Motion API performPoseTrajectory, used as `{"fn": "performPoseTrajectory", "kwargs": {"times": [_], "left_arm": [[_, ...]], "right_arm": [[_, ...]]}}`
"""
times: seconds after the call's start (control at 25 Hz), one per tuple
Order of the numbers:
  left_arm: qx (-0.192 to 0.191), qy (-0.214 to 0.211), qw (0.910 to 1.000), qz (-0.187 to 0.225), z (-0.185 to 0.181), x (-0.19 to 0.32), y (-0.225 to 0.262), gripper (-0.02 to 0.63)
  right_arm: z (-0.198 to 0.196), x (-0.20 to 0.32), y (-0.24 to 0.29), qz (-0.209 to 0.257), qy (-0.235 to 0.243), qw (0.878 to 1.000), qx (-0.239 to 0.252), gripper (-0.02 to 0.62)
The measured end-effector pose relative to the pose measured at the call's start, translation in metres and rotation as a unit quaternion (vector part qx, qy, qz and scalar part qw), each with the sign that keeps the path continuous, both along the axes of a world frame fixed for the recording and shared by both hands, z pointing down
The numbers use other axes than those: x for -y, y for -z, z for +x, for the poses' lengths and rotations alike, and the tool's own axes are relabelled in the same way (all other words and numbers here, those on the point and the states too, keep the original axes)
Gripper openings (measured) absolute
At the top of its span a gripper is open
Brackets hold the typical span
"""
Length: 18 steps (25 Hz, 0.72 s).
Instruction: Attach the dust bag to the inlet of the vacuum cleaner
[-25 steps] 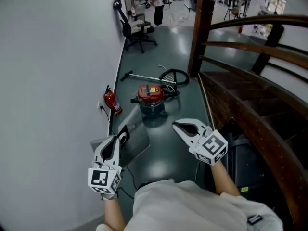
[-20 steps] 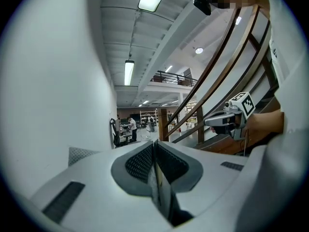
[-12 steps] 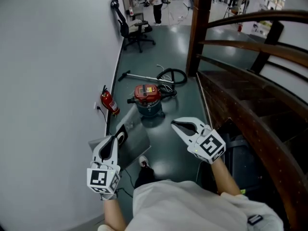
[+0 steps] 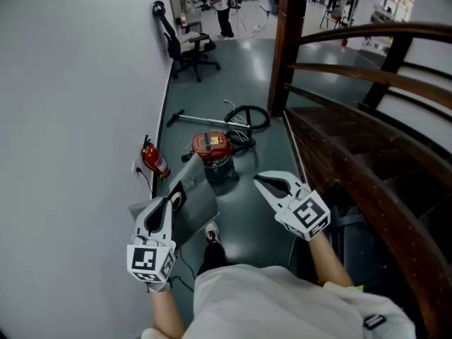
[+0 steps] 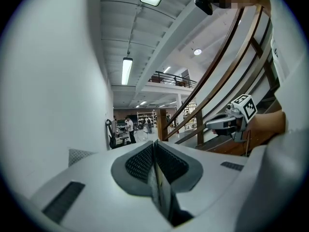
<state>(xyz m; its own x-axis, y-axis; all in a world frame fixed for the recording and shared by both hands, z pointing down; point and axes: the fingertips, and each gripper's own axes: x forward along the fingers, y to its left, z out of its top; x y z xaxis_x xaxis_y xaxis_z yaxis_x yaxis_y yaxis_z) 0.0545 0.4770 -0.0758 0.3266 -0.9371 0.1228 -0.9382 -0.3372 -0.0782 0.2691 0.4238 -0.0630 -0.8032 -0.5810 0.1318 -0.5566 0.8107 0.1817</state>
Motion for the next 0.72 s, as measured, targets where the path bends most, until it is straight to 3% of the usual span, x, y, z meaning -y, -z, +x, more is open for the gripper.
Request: {"fn": "performPoseTrajectory", "kwargs": {"times": [0.28,0.72], "left_arm": [[0.001,-0.018,0.9998,-0.004,-0.028,0.071,0.001,0.026],[-0.003,-0.032,0.9992,-0.022,-0.073,0.161,-0.009,0.025]], "right_arm": [[-0.036,0.069,0.007,0.009,-0.012,1.000,0.005,0.029],[-0.089,0.151,0.003,-0.015,-0.011,1.000,-0.011,0.029]]}}
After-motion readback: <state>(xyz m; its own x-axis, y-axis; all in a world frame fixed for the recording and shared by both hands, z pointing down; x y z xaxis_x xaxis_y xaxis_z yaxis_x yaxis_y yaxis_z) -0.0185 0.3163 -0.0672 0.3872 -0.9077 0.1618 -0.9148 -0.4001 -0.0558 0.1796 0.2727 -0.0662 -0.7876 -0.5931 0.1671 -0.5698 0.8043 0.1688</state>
